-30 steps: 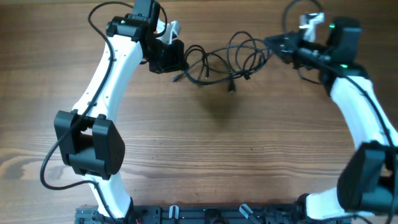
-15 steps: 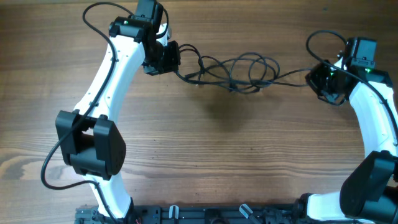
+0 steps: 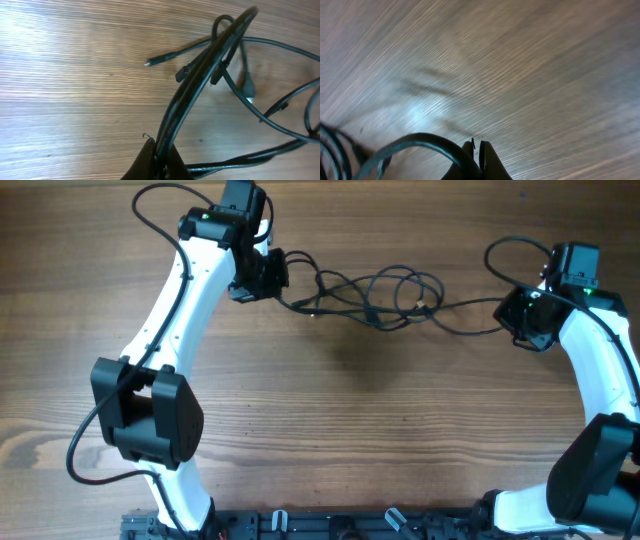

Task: Untangle cables

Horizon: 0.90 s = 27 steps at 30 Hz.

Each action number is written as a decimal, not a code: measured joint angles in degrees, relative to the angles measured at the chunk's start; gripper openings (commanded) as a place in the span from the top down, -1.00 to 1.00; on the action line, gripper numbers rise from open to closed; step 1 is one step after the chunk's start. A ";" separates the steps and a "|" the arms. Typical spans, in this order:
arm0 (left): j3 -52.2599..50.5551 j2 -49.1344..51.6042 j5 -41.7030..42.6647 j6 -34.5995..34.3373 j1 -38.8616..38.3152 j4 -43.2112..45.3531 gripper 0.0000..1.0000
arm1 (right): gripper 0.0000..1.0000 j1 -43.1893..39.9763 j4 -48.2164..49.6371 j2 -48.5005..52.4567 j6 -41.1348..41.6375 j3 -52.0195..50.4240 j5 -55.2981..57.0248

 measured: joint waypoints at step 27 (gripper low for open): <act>0.00 0.00 -2.43 2.01 0.57 -0.98 0.92 | -0.15 -1.07 -1.79 0.04 -11.39 0.00 -10.99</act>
